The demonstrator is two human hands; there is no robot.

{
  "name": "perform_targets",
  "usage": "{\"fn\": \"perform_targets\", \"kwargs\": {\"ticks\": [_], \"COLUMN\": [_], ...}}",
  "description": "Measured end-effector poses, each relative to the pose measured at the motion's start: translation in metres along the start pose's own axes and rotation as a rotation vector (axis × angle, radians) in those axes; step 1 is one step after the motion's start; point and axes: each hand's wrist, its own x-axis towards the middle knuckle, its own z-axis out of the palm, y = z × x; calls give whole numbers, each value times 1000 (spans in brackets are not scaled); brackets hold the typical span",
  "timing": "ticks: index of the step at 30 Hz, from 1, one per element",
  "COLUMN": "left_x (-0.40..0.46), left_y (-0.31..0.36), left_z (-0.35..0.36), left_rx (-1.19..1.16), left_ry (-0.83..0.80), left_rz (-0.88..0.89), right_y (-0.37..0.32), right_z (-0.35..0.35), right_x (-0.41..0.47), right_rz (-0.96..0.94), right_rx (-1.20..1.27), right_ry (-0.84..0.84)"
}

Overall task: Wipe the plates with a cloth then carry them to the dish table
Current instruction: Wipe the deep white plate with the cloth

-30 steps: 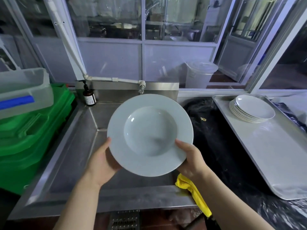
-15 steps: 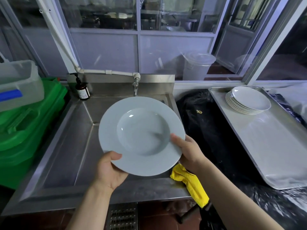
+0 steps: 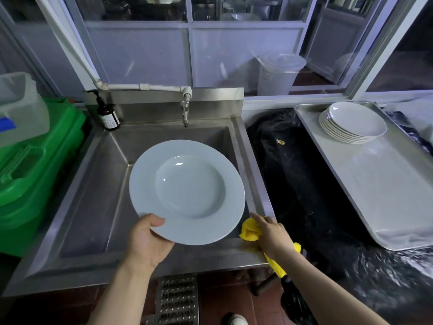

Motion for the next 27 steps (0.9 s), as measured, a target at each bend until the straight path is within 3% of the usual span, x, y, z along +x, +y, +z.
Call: {"fn": "perform_targets", "kwargs": {"ticks": [6, 12, 17, 21, 24, 27], "left_x": [1, 2, 0, 1, 1, -5], "left_y": [-4, -7, -10, -15, -22, -20], "left_z": [-6, -1, 5, 2, 0, 11], "left_rx": [79, 160, 224, 371, 383, 400], "left_ry": [-38, -47, -28, 52, 88, 120], "left_rz": [-24, -43, -20, -19, -69, -116], "right_y": [-12, -62, -86, -101, -126, -146], "right_z": [-37, -86, -91, -88, -91, -104], "right_x": [-3, -11, -26, -40, -43, -30], "right_rz": [-58, -400, -712, -832, -920, -892], "right_rx": [375, 291, -50, -42, 13, -27], "right_ry": [452, 740, 562, 437, 475, 499]}}
